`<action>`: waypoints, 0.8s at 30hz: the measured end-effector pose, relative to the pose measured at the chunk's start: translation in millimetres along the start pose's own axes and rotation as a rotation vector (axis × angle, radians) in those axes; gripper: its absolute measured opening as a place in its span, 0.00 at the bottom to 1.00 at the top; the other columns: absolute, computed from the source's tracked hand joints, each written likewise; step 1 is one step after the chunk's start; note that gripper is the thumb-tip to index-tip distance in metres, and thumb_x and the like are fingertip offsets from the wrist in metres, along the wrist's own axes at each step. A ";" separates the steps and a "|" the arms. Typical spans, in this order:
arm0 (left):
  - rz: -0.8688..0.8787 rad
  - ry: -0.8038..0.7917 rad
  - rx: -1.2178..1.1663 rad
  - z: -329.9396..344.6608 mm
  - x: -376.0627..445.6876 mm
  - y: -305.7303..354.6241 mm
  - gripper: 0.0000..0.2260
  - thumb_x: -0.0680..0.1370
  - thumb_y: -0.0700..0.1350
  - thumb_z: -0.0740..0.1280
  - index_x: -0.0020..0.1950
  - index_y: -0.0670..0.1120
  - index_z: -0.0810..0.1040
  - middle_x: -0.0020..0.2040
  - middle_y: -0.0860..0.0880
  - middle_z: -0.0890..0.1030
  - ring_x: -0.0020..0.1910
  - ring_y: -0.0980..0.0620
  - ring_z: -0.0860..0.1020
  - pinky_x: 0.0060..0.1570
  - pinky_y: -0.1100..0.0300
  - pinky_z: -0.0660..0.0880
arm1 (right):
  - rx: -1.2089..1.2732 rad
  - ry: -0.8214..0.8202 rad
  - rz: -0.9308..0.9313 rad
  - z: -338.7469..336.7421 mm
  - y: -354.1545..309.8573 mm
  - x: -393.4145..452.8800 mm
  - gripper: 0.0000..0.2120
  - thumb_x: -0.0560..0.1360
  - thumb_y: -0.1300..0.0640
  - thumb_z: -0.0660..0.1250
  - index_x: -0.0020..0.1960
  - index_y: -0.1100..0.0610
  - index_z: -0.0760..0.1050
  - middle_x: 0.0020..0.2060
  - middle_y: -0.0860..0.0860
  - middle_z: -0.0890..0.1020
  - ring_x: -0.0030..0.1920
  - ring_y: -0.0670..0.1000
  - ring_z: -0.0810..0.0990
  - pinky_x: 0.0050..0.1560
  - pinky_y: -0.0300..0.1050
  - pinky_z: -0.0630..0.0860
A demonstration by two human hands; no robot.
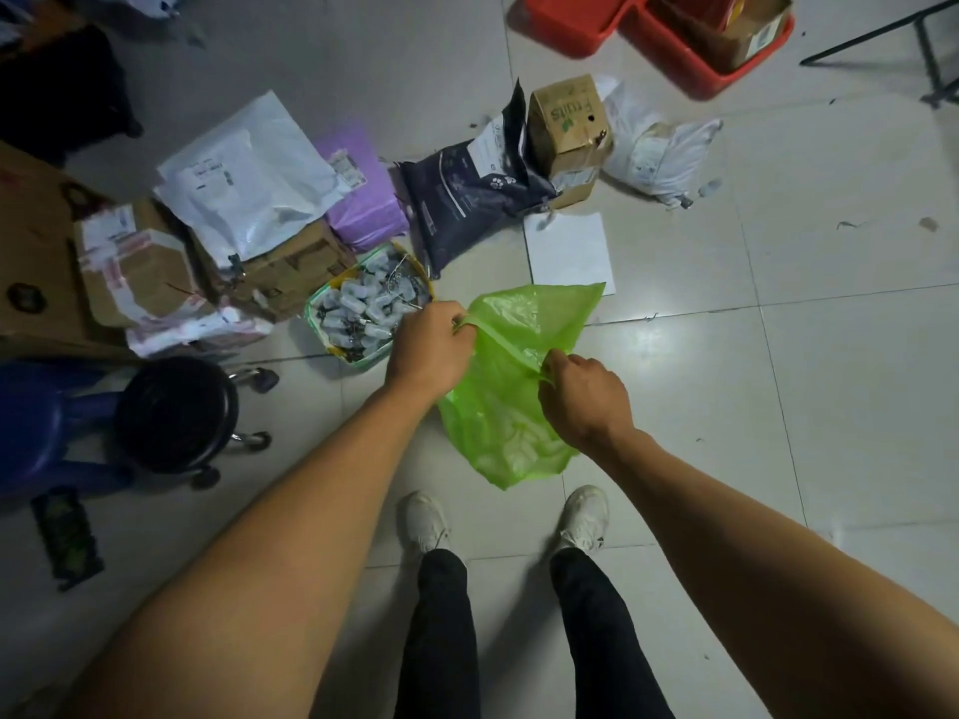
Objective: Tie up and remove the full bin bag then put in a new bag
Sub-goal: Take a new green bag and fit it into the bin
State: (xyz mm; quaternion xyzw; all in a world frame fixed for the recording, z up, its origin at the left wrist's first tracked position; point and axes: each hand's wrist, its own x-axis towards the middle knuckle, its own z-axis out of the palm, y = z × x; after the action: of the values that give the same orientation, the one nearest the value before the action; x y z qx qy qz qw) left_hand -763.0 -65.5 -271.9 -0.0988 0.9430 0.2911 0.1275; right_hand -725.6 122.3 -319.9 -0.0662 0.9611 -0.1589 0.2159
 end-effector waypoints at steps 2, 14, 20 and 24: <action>-0.025 0.004 0.012 4.7 7.1 -10.2 0.10 0.75 0.42 0.65 0.35 0.40 0.74 0.32 0.39 0.77 0.39 0.36 0.75 0.36 0.48 0.68 | 0.010 -0.008 0.036 6.3 5.9 3.1 0.09 0.75 0.55 0.60 0.54 0.57 0.71 0.44 0.57 0.82 0.44 0.62 0.78 0.38 0.49 0.72; -0.135 0.026 0.060 56.1 45.8 -54.7 0.20 0.78 0.48 0.65 0.28 0.45 0.63 0.30 0.45 0.70 0.34 0.41 0.69 0.34 0.54 0.61 | 0.126 0.046 0.100 49.6 40.6 31.4 0.07 0.77 0.56 0.58 0.42 0.54 0.62 0.38 0.57 0.79 0.34 0.60 0.68 0.33 0.47 0.65; -0.158 0.052 0.145 94.3 68.9 -84.1 0.19 0.78 0.50 0.64 0.31 0.45 0.62 0.38 0.38 0.77 0.38 0.37 0.73 0.34 0.54 0.62 | 0.035 0.110 0.084 76.0 59.3 69.8 0.08 0.79 0.52 0.58 0.52 0.56 0.72 0.44 0.55 0.77 0.40 0.63 0.77 0.35 0.48 0.68; -0.158 0.066 0.202 122.5 85.6 -112.7 0.16 0.78 0.50 0.64 0.33 0.46 0.65 0.41 0.38 0.79 0.42 0.35 0.76 0.35 0.53 0.64 | -0.011 0.180 0.096 100.2 73.7 96.8 0.09 0.79 0.52 0.58 0.52 0.56 0.73 0.45 0.54 0.77 0.40 0.63 0.78 0.36 0.47 0.67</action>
State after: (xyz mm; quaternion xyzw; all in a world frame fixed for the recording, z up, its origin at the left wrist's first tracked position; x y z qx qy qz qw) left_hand -792.3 -96.2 -454.1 -0.1687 0.9605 0.1803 0.1282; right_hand -773.1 144.9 -468.5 -0.0068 0.9795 -0.1486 0.1356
